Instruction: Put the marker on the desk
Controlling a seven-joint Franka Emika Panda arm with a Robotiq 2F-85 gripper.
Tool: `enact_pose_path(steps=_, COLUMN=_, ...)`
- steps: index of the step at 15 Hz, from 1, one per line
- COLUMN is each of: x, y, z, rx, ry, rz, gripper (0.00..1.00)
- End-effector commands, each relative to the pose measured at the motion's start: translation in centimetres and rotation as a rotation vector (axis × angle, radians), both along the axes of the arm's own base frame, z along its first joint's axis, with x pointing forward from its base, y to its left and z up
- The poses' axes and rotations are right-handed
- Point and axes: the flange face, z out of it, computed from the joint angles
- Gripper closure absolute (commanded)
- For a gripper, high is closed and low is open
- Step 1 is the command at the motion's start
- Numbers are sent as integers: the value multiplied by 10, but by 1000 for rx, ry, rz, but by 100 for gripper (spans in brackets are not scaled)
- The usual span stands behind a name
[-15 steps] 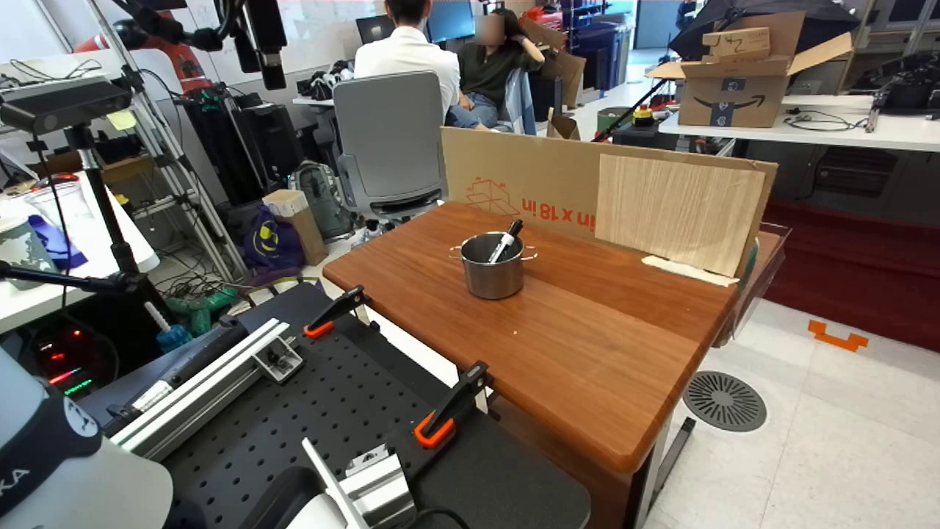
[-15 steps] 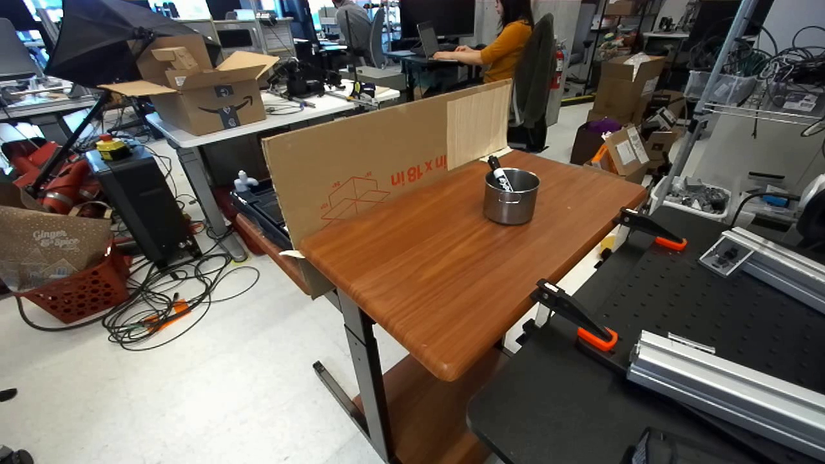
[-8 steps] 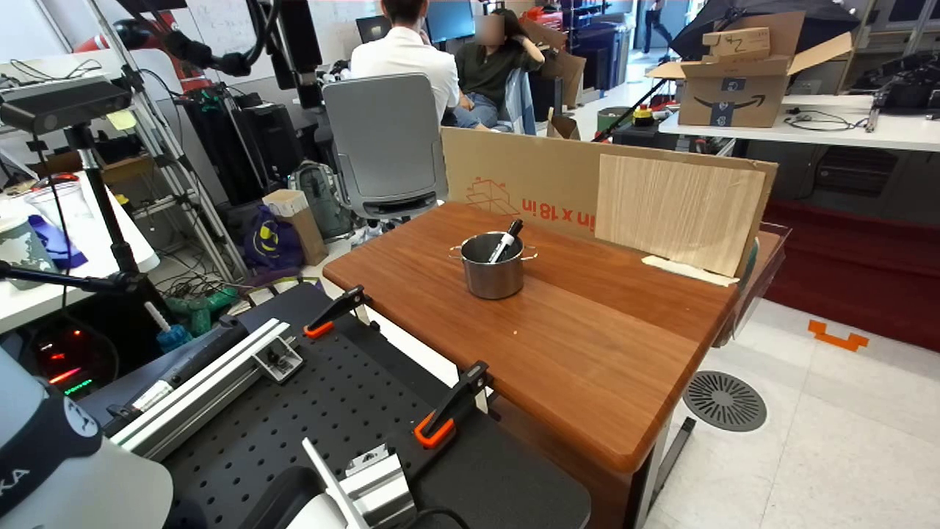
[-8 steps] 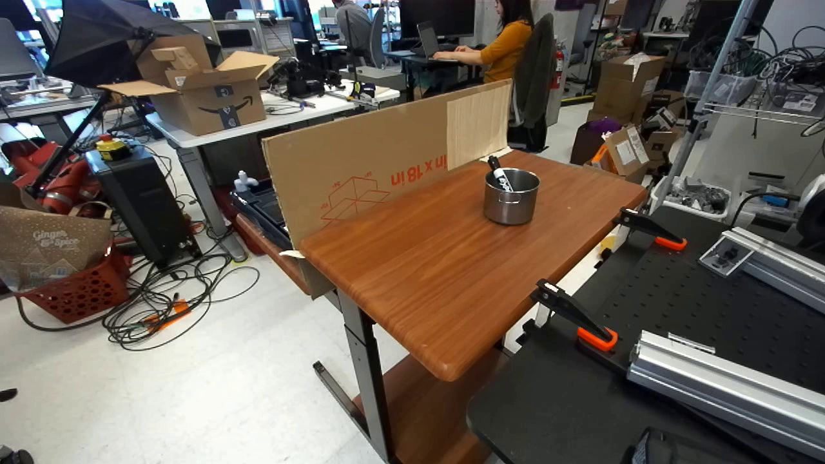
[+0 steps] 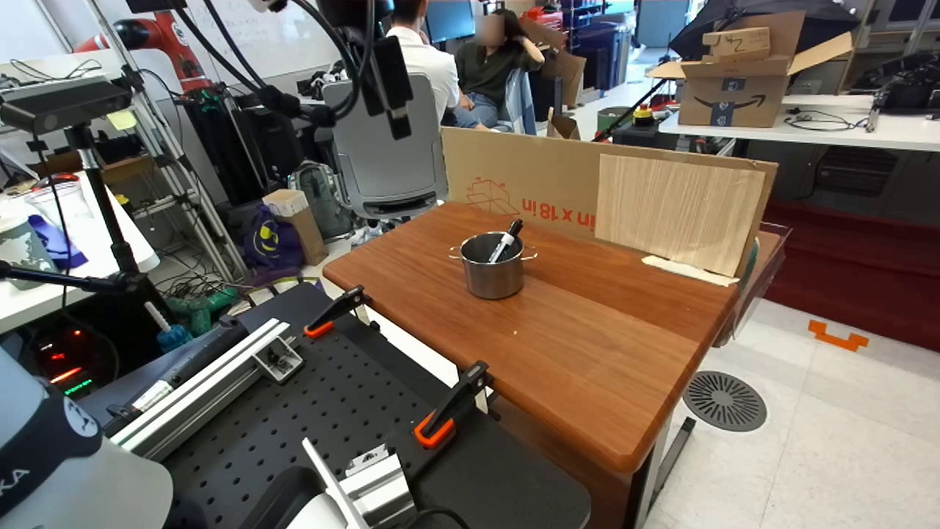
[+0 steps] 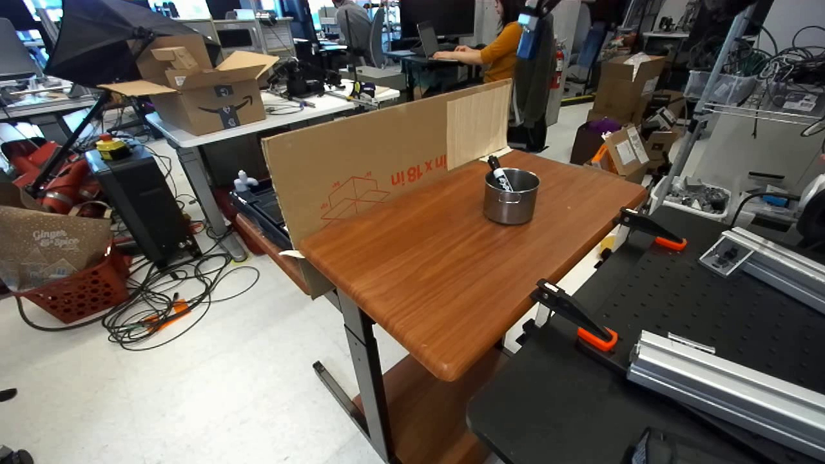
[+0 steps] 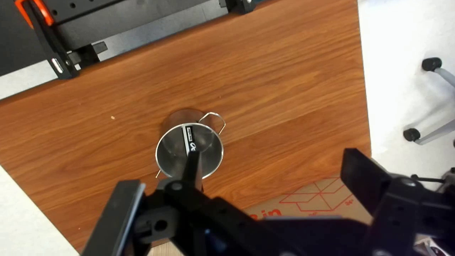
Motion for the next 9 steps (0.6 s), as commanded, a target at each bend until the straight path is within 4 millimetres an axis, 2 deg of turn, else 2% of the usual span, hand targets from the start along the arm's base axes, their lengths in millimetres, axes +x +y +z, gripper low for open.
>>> enact_pose_path(steps=1, x=32, y=-4, z=-22, rx=-25, ry=-40, rz=-3, gripper=0)
enact_pose_path(steps=5, x=64, y=-13, z=-52, rx=-62, ry=-59, rz=-18, gripper=0)
enact_pose_path(steps=9, x=90, y=-31, z=-75, rx=-96, ry=-56, rz=-46, gripper=0)
